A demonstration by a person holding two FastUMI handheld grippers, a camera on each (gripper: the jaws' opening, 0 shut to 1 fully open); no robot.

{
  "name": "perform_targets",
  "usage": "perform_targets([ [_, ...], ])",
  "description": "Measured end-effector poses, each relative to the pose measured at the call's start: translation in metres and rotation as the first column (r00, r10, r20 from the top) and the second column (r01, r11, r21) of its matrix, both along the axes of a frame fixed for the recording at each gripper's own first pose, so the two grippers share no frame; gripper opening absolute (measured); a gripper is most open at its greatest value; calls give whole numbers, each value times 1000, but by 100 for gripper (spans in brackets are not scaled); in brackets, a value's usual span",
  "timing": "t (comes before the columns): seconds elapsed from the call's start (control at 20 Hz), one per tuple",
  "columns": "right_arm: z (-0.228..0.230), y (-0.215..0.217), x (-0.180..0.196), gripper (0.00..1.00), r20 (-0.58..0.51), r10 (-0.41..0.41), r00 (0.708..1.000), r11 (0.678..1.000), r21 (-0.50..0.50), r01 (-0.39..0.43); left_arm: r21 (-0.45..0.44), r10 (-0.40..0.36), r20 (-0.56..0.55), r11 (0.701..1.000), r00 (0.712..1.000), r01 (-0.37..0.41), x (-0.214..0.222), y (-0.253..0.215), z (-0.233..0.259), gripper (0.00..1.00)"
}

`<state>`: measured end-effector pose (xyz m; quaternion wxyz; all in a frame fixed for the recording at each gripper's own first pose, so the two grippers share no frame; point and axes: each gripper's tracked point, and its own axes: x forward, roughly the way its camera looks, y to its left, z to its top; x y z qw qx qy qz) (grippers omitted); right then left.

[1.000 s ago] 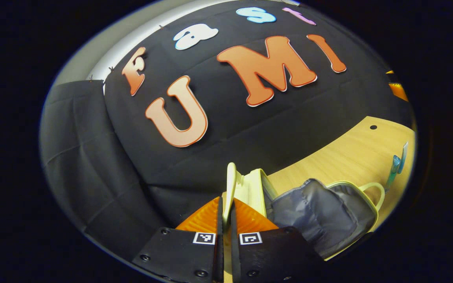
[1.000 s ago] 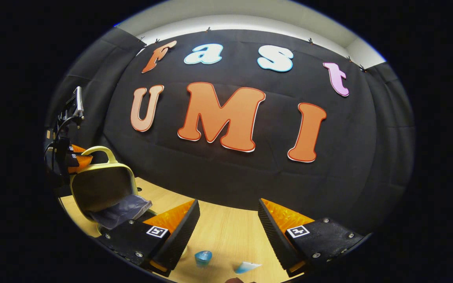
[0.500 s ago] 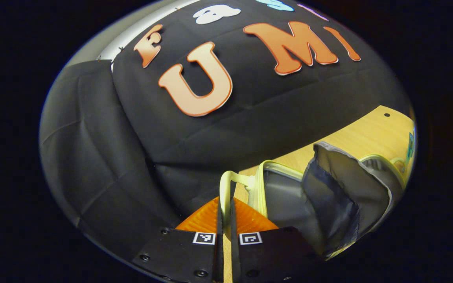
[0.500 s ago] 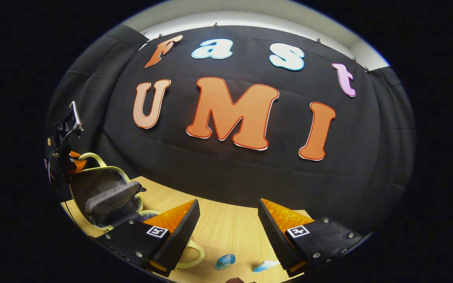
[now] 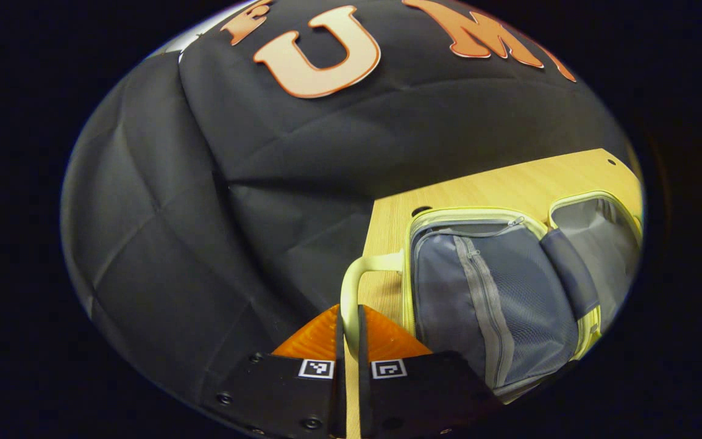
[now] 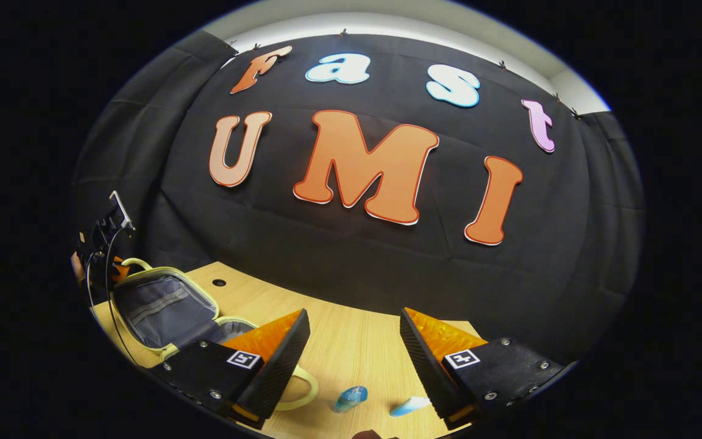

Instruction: First open the suitcase, pack the skin care products into it, and then close the suitcase.

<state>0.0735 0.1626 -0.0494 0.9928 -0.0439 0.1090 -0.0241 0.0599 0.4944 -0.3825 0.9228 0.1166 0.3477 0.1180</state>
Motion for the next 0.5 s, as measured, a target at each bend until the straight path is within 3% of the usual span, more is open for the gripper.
perform_targets([
  [0.05, -2, -2, -1, 94, -1, -9, 1000, 1000, -4, 9, 2, 22, -12, 1000, 1000, -22, -2, 3, -6, 8],
  [0.1, -1, -6, -2, 94, -1, -14, 1000, 1000, -4, 14, -12, 34, -24, 999, 999, -34, -5, 1, -13, 16],
  [0.2, -2, -12, -4, 94, -2, -27, 1000, 1000, -2, 27, -31, 56, -40, 998, 998, -57, -4, -2, -11, 16],
  [0.35, -3, -21, -7, 94, -1, -40, 999, 999, 1, 40, 33, 60, 29, 998, 998, -61, 8, 3, 13, 22],
  [0.4, -4, -25, -8, 94, -1, -44, 999, 999, 2, 44, 55, 48, 49, 997, 998, -51, 12, 0, 26, 15],
  [0.5, -5, -31, -10, 94, 5, -44, 999, 999, 9, 44, 67, 4, 111, 998, 994, -12, 22, -19, 57, 28],
])
